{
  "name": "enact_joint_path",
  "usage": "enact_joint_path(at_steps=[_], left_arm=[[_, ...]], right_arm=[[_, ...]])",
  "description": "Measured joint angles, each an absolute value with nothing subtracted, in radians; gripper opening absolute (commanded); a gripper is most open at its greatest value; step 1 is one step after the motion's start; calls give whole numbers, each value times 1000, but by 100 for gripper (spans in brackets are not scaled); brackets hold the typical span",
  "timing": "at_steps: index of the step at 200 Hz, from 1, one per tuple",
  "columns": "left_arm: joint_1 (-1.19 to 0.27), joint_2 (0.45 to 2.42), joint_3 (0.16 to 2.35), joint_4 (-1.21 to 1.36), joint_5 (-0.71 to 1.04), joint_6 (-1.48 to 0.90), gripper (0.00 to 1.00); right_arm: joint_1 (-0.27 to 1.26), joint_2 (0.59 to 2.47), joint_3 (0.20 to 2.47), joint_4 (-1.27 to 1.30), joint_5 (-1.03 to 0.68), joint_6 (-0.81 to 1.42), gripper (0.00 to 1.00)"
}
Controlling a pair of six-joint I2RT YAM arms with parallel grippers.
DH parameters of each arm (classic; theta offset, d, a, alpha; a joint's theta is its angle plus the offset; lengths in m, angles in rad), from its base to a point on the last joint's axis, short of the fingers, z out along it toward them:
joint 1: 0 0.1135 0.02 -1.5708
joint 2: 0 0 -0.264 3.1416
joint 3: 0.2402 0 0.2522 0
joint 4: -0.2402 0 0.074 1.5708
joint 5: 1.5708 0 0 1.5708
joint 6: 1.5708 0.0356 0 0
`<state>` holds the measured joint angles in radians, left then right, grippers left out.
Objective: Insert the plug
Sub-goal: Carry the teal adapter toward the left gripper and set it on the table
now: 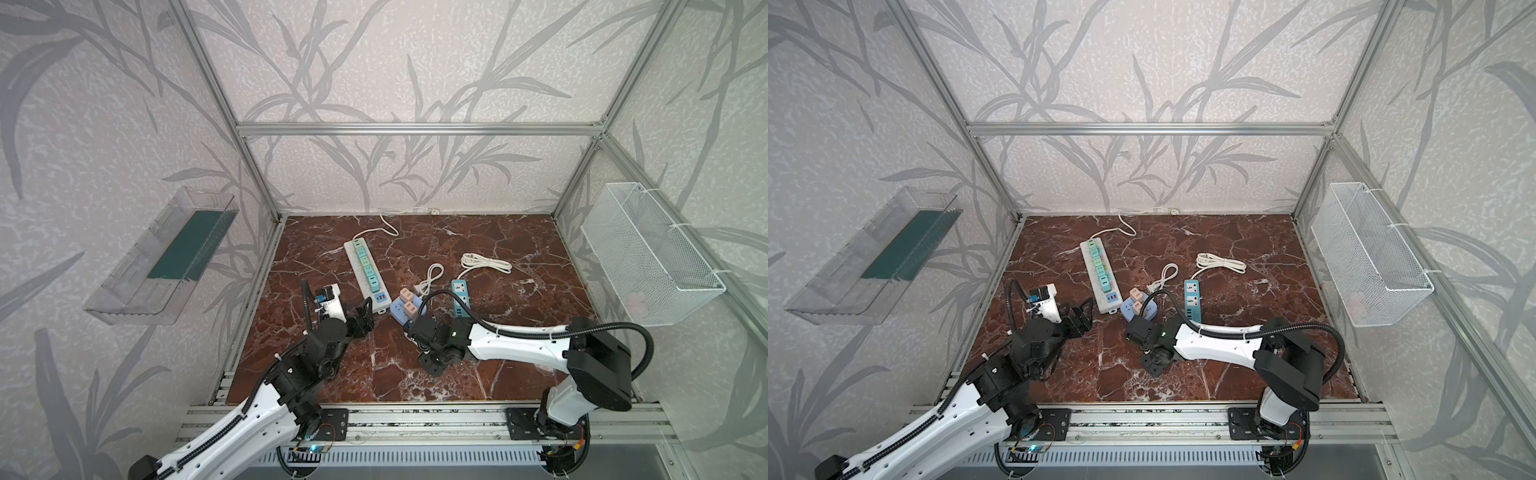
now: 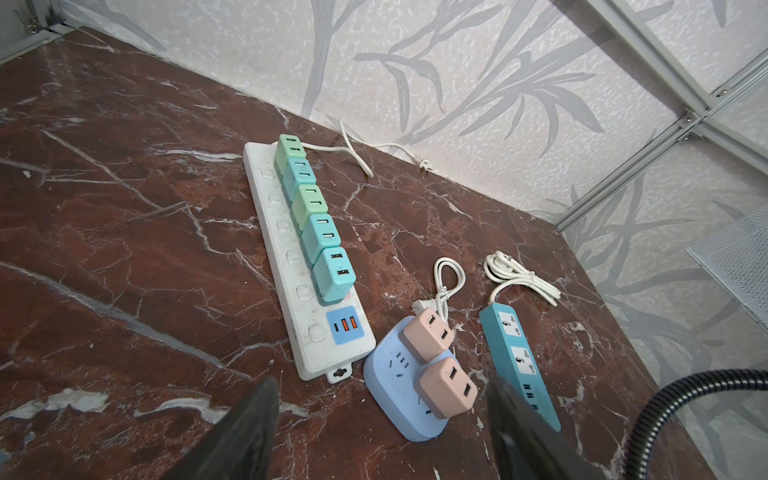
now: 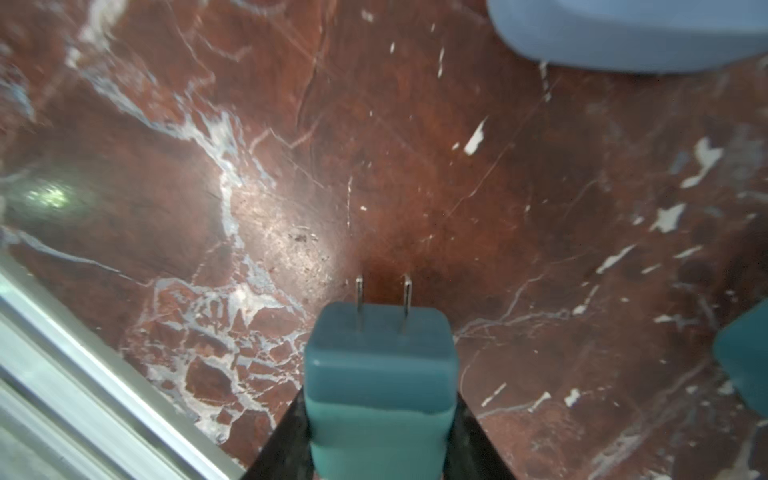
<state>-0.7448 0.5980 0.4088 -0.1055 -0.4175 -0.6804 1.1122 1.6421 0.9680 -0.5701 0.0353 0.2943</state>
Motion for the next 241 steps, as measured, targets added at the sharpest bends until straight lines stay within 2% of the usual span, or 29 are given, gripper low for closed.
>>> enact_joint_path(at_steps=[13,36,67,136,196,241], left_arm=[[-745,625,409,-105,-419,-677,78],[-745,683,421,-105,-418,-670,78],[-745,747,455,-93,-418,-664,78],[-745,849,495,-64,-387,-663,77],[-745,911,548,-49,-361,-647,75],[-745,1013,675,-106,-273,-585,76]], right_arm=[[1110,1646,939,-566,33,294,47],[1108,1647,932,-560,31,294,59],[1108,1646,932,-559,41,283,68],[1087,1554,891,-619,184,287,69],[953,1451,871,-611,290,289,69],[861,1246,778,-518,292,323,71]])
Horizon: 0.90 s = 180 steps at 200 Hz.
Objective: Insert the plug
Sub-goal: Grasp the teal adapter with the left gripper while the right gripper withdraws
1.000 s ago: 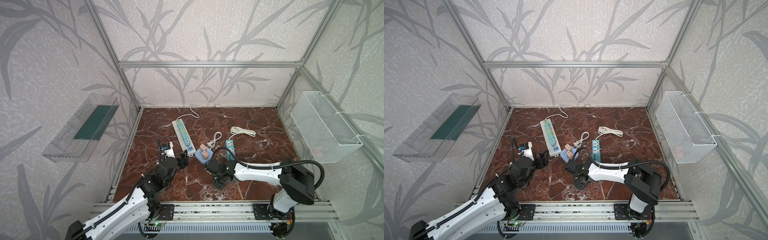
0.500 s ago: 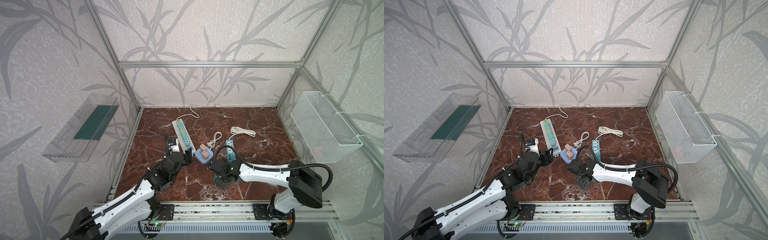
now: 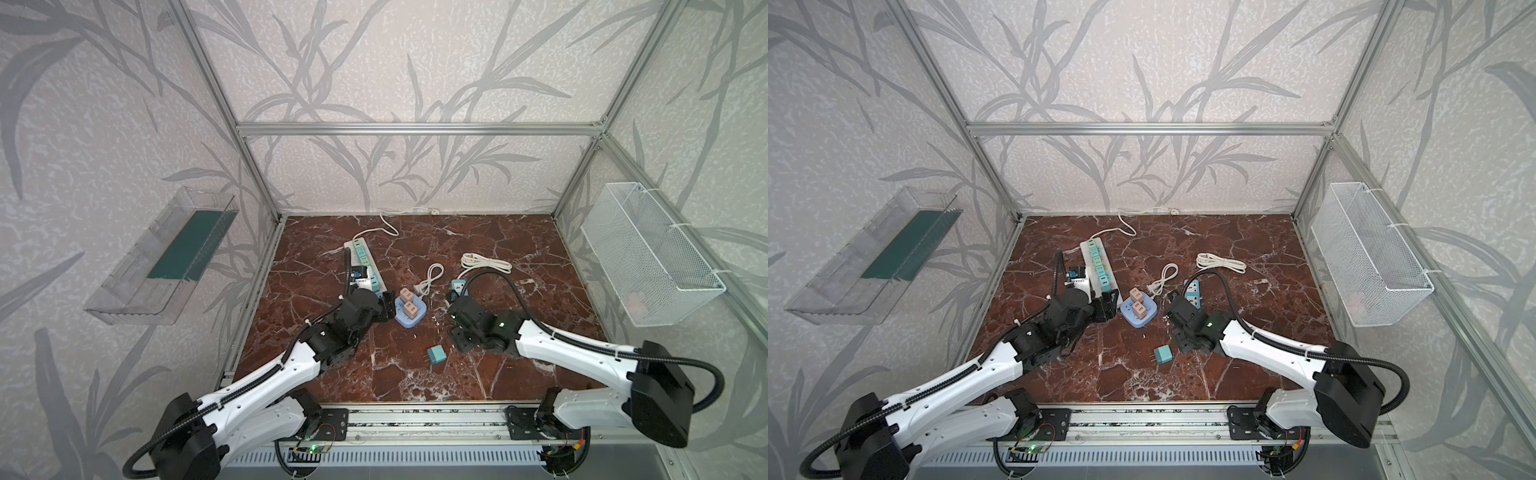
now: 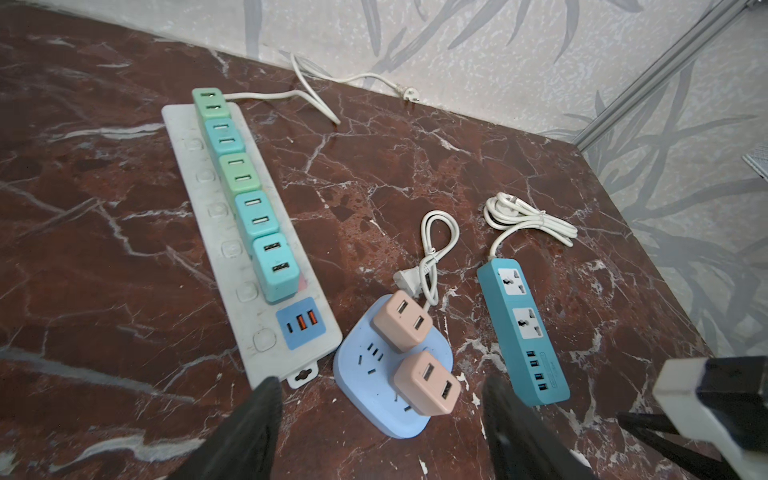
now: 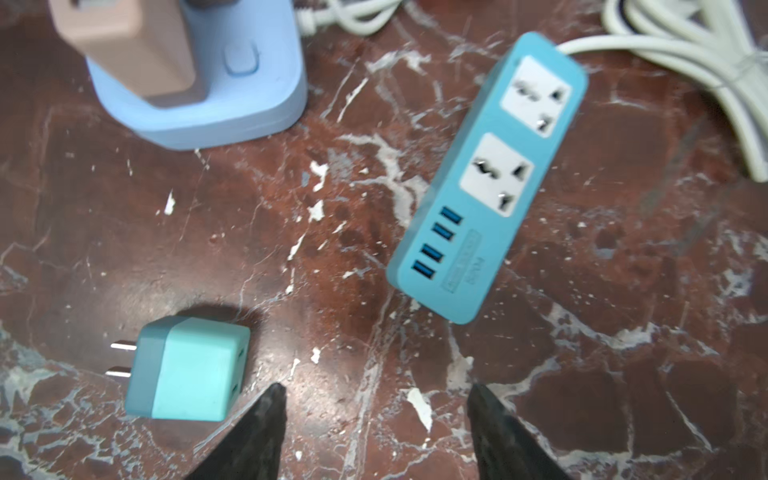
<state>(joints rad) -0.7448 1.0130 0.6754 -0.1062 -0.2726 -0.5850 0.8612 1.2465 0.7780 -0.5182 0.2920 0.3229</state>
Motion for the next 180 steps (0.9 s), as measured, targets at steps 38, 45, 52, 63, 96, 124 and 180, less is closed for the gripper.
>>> enact_joint_path(at_steps=[38,45,52,63,96,124,180], left_arm=[[-740,986,758,-154,-181,-504,99],[-739,1005,794,-184,-140,-479,99],[-738,1032,831,-211,-91,-453,99],[-740,1098,902,-257,-13,-408,97],[-834,1282,1006,-379,36,-299,96],[-969,1418,1054,-489,-28,-228,87],[-1067,1633,1148,-628,-17,-130,82]], right_arm=[[800,998,590,-366,290,344,91],[790,967,563,-354,287,349,97],[778,945,542,-339,279,355,100],[748,924,519,-323,267,368,99],[604,927,508,-311,202,411,99],[534,921,488,-300,200,458,99],[418,814,398,-289,135,515,99]])
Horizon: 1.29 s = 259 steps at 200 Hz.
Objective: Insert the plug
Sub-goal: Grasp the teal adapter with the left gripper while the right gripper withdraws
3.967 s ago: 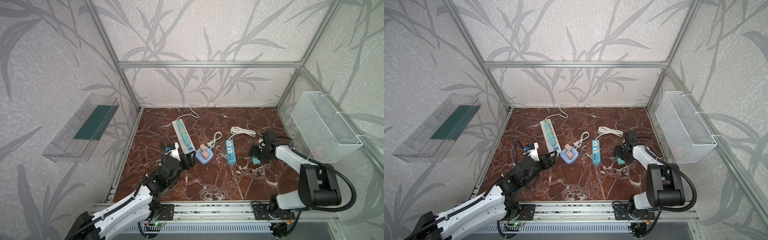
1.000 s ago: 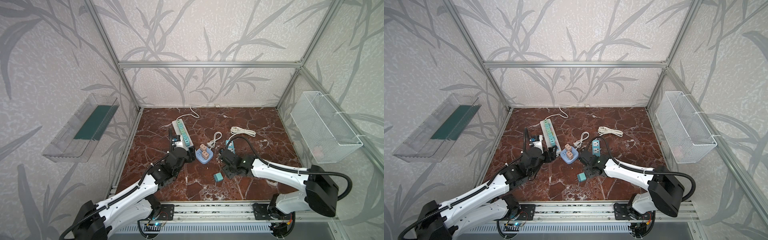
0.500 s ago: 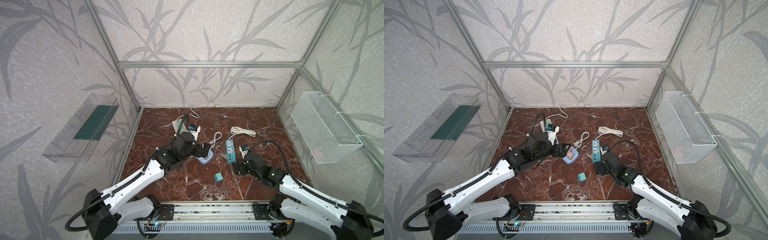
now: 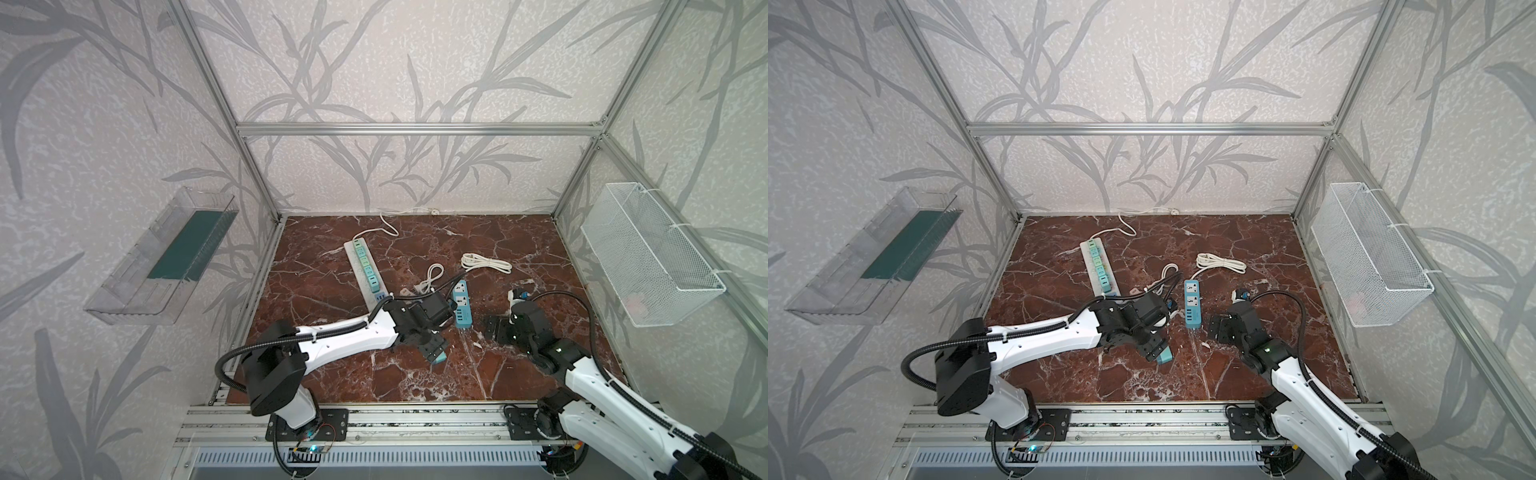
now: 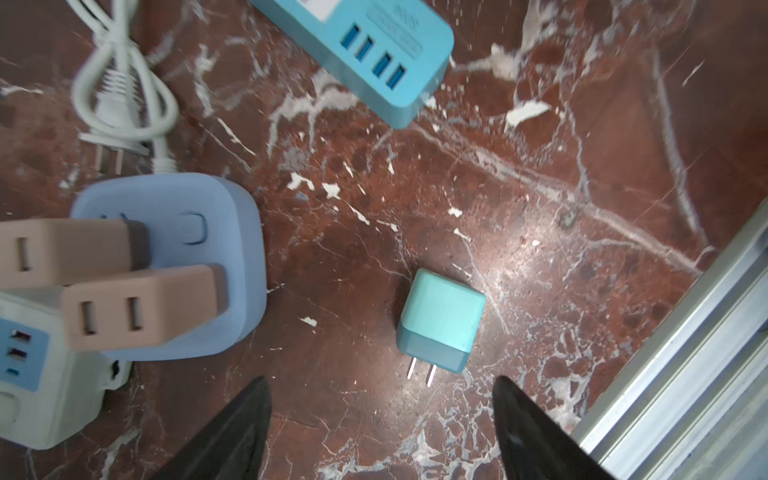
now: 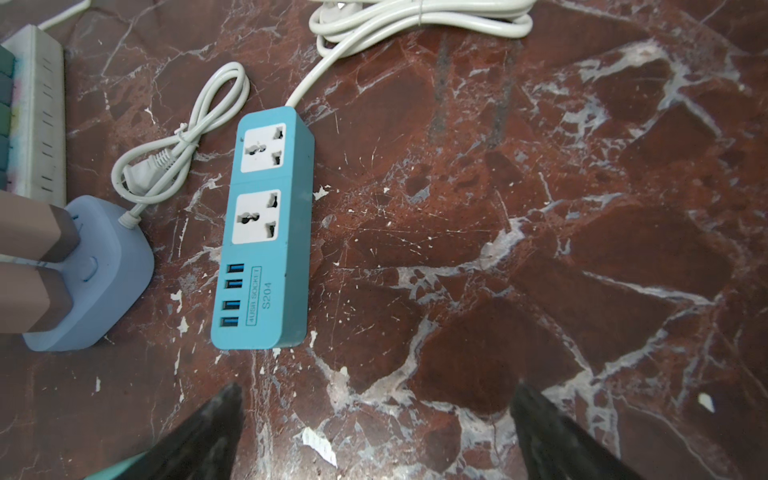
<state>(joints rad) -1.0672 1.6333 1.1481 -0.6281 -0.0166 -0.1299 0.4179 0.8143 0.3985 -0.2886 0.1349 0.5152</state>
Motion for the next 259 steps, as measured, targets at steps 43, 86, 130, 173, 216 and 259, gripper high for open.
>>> enact_joint_path(at_steps=[43,86,130,173,216,259], left_arm=[[-1111,1742,1155,-672,-20,-60,82],[-1111,1778,1155,-649,-24,-23,78],[-1110,1821,1157,-607,10,6,66],[-1110,1839,1158,-587,74,2,37],[-1109,1841,1161,-570,104,7,20],[-1109,1819,1147,-539,65,3,1]], right_arm=[[372,788,395,-277,56,531,100],[367,764,395,-273,14,531,99],[366,746,388,-273,-10,531,98],[365,717,384,-273,-19,532,98],[365,724,381,-274,-19,539,96],[365,706,372,-278,-20,548,87]])
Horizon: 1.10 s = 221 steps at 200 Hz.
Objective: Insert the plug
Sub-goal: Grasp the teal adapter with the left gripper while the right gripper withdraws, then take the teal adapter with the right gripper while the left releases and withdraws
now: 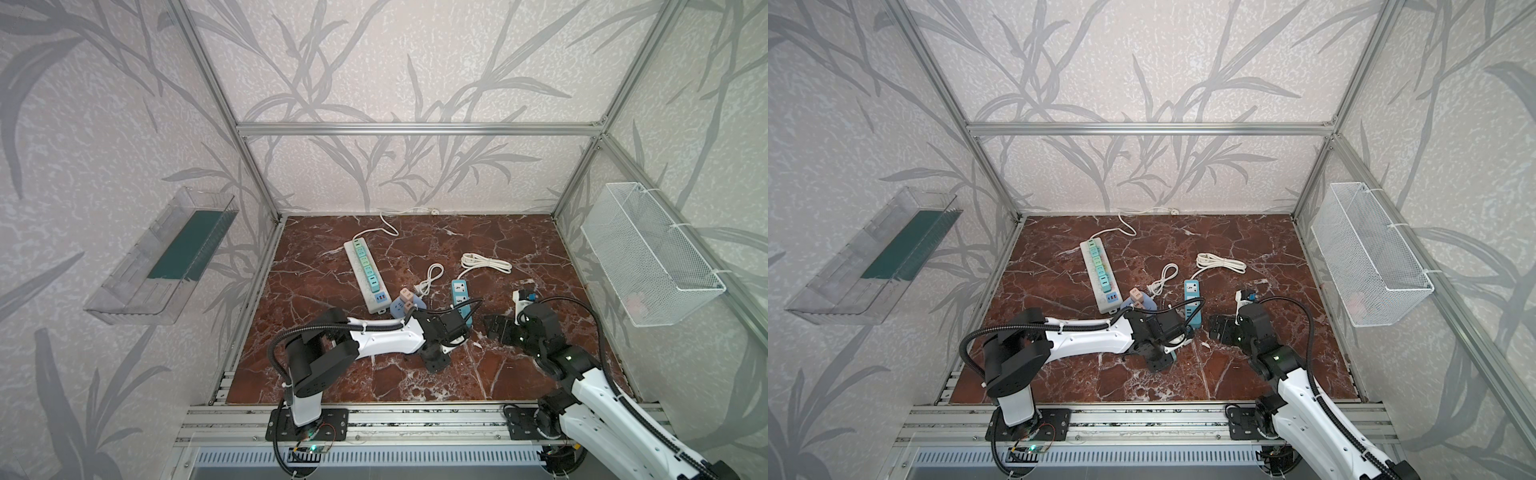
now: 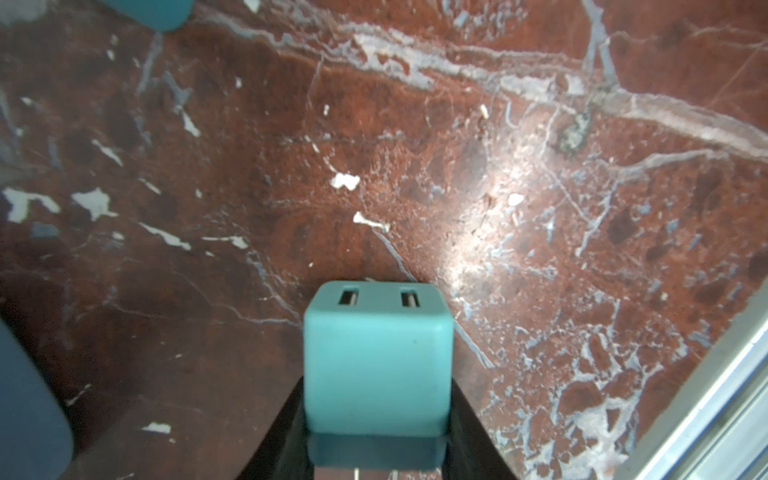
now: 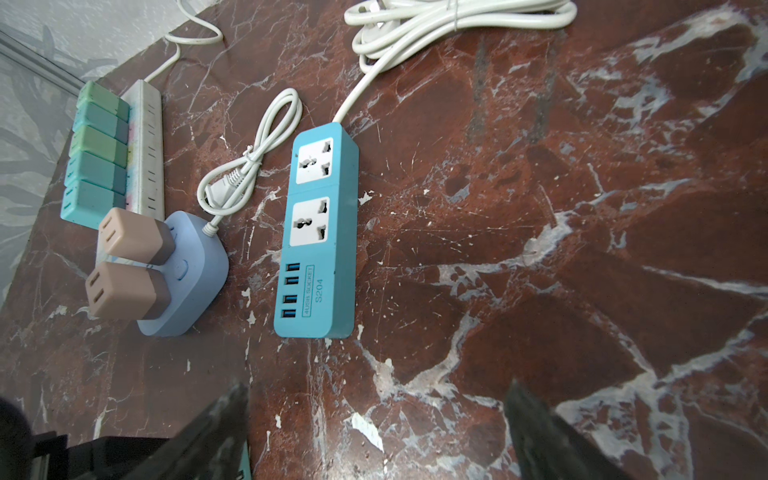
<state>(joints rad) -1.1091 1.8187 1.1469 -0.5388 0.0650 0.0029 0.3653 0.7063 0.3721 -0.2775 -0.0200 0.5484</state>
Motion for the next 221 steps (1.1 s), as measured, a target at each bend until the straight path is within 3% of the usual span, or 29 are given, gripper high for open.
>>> enact_joint_path(at_steps=[36,59,75,91,112,137,200,221], left_arm=[[-1109,1629,1031,-393,-58,2,0],[-1109,1465,904,-189,-172,10,0],[-1109,1362,765,31,-269,9,0],[-1109,1296,616,265,-329,20,0],[-1106,1281,468,494,-371,56,0],[-1106,1280,423,579,-394,88,0],[-1106,1227,400,689,-376,93,0],[-1106,1237,374,693,-353,83,0]], right_arm=[[365,738,384,-282,-69,554,75],[365,774,431,-309,-131,535,46],[367,792,485,-323,-189,514,16],[384,817,542,-323,-241,501,5],[463,849,593,-327,-257,484,5],[562,892,645,-348,-255,469,8],[723,1033,836,-394,-292,406,43],[754,1082,876,-394,-310,396,49]])
